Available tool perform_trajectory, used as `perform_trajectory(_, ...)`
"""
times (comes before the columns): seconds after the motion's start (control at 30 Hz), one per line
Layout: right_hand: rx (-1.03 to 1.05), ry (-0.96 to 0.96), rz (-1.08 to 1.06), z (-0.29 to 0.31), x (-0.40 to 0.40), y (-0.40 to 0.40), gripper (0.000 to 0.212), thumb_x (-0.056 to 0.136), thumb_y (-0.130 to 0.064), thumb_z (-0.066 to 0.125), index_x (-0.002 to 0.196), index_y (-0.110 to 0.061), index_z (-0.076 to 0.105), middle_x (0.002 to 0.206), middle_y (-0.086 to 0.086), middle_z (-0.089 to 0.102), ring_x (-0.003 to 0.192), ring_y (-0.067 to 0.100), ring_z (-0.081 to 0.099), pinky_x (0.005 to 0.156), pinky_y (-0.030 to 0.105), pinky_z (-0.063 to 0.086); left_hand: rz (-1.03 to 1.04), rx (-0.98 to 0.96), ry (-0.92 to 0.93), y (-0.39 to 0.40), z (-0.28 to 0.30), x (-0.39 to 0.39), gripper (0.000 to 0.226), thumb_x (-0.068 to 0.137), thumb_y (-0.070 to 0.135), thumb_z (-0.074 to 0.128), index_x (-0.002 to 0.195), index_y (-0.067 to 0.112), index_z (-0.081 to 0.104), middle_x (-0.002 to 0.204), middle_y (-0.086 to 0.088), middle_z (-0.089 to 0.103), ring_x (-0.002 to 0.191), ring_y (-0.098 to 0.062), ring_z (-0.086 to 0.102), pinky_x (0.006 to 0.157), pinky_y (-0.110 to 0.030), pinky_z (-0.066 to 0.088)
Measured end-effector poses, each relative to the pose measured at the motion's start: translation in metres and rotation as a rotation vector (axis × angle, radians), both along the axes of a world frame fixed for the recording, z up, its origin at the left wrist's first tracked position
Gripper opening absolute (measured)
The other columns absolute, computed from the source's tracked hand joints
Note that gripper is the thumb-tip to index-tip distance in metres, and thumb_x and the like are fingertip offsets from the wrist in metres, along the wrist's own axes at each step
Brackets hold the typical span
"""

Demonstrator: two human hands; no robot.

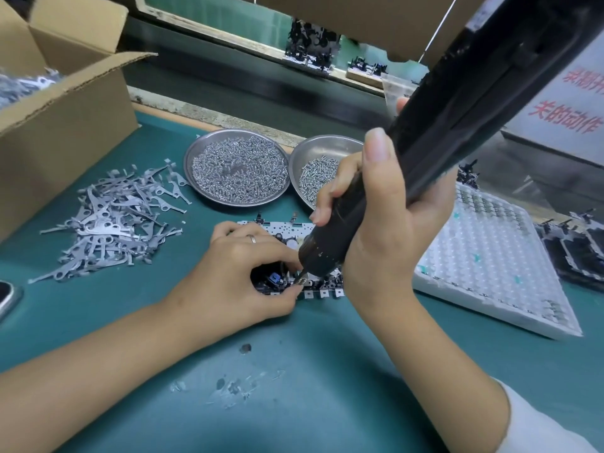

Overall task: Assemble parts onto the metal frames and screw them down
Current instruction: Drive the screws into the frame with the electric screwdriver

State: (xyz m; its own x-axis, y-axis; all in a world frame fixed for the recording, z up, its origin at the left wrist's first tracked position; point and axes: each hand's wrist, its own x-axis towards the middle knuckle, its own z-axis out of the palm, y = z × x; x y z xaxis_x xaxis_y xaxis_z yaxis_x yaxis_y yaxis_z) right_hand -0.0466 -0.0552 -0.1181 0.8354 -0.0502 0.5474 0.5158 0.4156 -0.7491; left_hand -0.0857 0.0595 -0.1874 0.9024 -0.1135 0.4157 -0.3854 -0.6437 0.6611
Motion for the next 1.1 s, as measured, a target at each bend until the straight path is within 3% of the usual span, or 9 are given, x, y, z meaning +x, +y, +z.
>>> perform_trajectory(0.33,0.006,0.0,0.018,-0.001,0.0,0.0,0.034,0.081,-0.019,0.058,0.101,0.003,0.04,0.051,-0.001,0.046,0.033,0.02,0.042,0.04,0.02,0.038,-0.005,-0.008,0.001,0.0,-0.001,0.0,0.021,0.062,0.029,0.074,0.081,0.021,0.074,0.077,0.019,0.064,0.084,-0.004,0.054,0.088,-0.034,0.034)
perform_trajectory(0.47,-0.013,-0.006,0.009,-0.002,0.001,0.0,0.032,0.081,-0.019,0.058,0.098,0.002,0.04,0.051,-0.002,0.046,0.033,0.02,0.043,0.04,0.022,0.037,-0.021,-0.012,0.003,0.002,-0.002,0.0,0.027,0.066,0.042,0.065,0.082,0.022,0.074,0.079,0.02,0.064,0.085,-0.003,0.055,0.088,-0.033,0.033)
perform_trajectory(0.63,-0.004,-0.023,0.01,0.005,0.005,-0.006,0.032,0.081,-0.019,0.058,0.1,0.0,0.041,0.05,0.003,0.046,0.033,0.023,0.042,0.04,0.022,0.038,-0.028,-0.054,-0.016,0.0,0.0,0.0,0.016,0.065,0.041,0.065,0.081,0.038,0.064,0.079,0.028,0.06,0.084,-0.002,0.055,0.087,-0.034,0.034)
perform_trajectory(0.77,0.001,-0.082,0.006,0.009,0.012,-0.011,0.026,0.084,-0.017,0.055,0.1,-0.005,0.039,0.048,-0.004,0.047,0.032,0.02,0.043,0.041,0.021,0.038,-0.026,-0.035,-0.008,0.001,-0.001,-0.001,0.023,0.067,0.042,0.063,0.084,0.029,0.073,0.079,0.022,0.065,0.085,-0.003,0.055,0.09,-0.035,0.033)
perform_trajectory(0.97,-0.087,0.051,0.036,-0.005,0.018,-0.01,0.027,0.085,-0.016,0.059,0.098,-0.002,0.039,0.048,0.004,0.046,0.034,0.032,0.038,0.04,0.02,0.036,0.014,0.003,-0.004,-0.001,-0.001,-0.001,0.02,0.063,0.029,0.075,0.083,0.027,0.074,0.079,0.022,0.065,0.086,-0.003,0.055,0.093,-0.037,0.033)
perform_trajectory(1.1,-0.082,0.051,0.039,-0.003,0.017,-0.013,0.026,0.084,-0.019,0.058,0.097,-0.005,0.04,0.049,0.002,0.048,0.034,0.028,0.039,0.041,0.02,0.037,0.016,0.006,-0.002,-0.001,-0.001,-0.002,0.02,0.064,0.029,0.074,0.084,0.027,0.073,0.08,0.023,0.064,0.087,-0.002,0.055,0.093,-0.036,0.031)
